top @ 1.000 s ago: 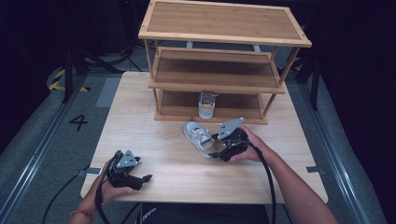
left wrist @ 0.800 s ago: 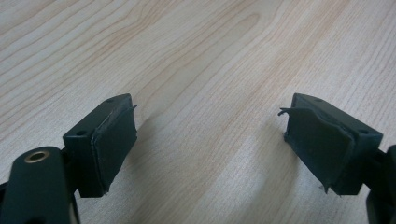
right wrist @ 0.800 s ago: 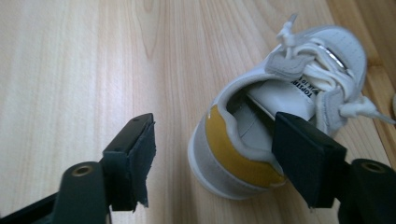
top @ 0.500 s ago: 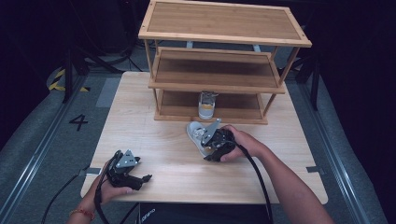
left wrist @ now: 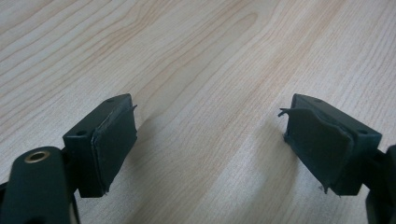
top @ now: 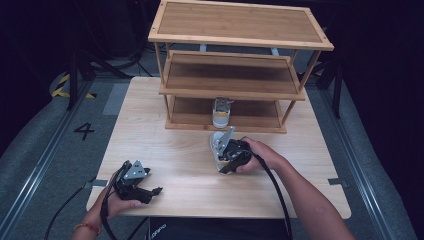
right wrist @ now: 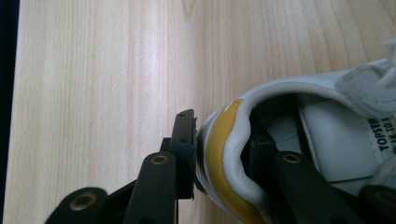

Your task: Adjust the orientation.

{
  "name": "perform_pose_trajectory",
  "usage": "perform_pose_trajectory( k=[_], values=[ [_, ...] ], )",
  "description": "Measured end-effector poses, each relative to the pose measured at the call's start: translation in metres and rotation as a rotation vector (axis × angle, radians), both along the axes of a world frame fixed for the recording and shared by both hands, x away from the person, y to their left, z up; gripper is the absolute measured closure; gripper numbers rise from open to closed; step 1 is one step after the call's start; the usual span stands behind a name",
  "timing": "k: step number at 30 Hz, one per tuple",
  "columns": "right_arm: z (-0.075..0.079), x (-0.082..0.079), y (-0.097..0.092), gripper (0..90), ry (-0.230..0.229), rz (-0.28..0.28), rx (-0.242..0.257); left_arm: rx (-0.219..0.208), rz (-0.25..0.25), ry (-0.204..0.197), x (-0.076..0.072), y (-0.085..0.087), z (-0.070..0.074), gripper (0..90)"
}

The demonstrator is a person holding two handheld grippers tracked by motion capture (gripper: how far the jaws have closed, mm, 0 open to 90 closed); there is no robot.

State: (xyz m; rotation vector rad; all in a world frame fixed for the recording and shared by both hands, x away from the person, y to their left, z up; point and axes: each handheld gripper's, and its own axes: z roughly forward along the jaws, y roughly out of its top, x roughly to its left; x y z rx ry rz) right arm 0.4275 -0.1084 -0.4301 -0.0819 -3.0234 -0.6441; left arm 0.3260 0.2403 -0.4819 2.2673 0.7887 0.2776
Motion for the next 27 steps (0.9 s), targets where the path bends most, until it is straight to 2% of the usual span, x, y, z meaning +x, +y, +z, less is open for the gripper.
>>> perform_pose_trajectory(
  k=[4,5,8,15,18,21,22,27],
  values=[
    [0.003,-0.005,-0.011,71.7,-0.059,-0.025,0.004,0.003,0.009,-0.004,-0.001,-0.001,0.0,17.0],
    [0.003,-0.003,-0.015,71.8,-0.075,0.006,0.028,0.004,0.007,-0.005,-0.001,-0.001,0.0,17.0],
    [0.009,-0.005,-0.027,71.7,-0.07,-0.014,0.041,0.004,0.007,-0.006,-0.001,-0.001,0.0,17.0],
    [0.02,-0.008,-0.048,71.6,-0.106,-0.035,0.042,0.005,0.013,-0.005,-0.001,-0.001,0.0,17.0],
    [0.025,-0.005,-0.057,71.6,-0.131,-0.056,0.042,0.004,0.013,-0.004,-0.001,-0.001,0.0,16.9],
    [0.028,-0.001,-0.063,71.5,-0.118,-0.07,0.037,0.002,0.015,-0.004,-0.001,-0.002,0.0,16.9],
    [0.032,0.003,-0.067,71.5,-0.135,-0.085,0.034,0.002,0.015,-0.003,-0.002,-0.002,-0.001,16.9],
    [0.037,0.015,-0.071,71.4,-0.149,-0.104,0.016,-0.002,0.017,0.001,-0.002,-0.002,-0.001,16.9]
  ],
)
